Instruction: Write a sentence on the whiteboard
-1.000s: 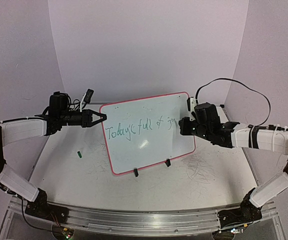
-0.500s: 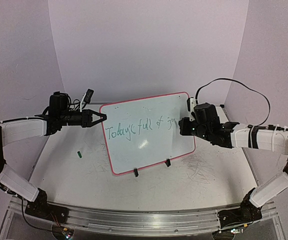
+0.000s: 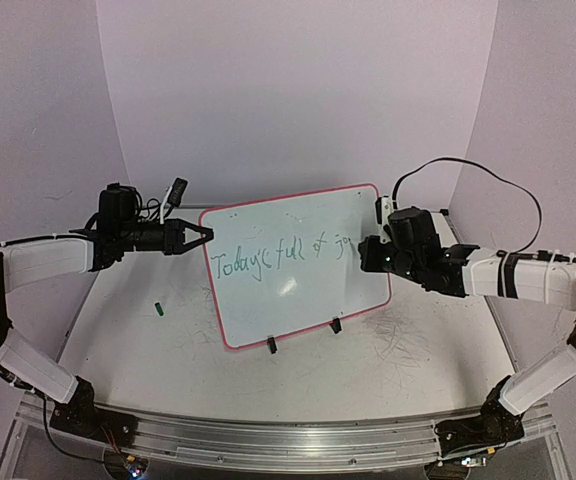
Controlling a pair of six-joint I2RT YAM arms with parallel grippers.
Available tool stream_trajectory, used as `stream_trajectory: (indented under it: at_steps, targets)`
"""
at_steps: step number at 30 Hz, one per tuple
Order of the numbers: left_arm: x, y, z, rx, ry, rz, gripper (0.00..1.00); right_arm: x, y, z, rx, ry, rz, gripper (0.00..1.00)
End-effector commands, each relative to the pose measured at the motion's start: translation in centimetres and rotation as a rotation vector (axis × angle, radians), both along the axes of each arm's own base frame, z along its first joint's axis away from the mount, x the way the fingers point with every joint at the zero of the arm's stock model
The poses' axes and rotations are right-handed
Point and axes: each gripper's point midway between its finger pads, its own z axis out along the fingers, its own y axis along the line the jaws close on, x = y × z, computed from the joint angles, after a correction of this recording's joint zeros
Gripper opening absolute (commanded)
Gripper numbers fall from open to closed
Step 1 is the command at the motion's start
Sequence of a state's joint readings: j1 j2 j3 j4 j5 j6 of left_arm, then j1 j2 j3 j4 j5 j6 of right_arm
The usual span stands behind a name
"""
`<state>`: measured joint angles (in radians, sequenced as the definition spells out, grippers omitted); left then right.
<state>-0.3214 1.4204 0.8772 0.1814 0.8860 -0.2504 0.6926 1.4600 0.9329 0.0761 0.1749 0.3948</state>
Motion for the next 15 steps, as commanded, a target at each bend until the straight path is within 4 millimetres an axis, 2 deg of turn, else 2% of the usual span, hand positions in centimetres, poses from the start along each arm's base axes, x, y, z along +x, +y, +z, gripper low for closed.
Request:
stream_trajectory:
  at_steps: [1,8,15]
  targets:
    - [0.8,-0.2,-1.7,0.086,-0.042,0.026,0.00,-0.6,-0.6,-0.5,-0.004,0.022,-0.013,0.00]
    - [0.8,-0.2,-1.7,0.087,-0.042,0.026,0.00,-0.4,-1.0,0.0,-0.009,0.002,-0.034,0.00]
    - [0.8,-0.2,-1.7,0.087,-0.042,0.025,0.00,0.8,-0.6,2.2,0.022,-0.071,-0.056,0.00]
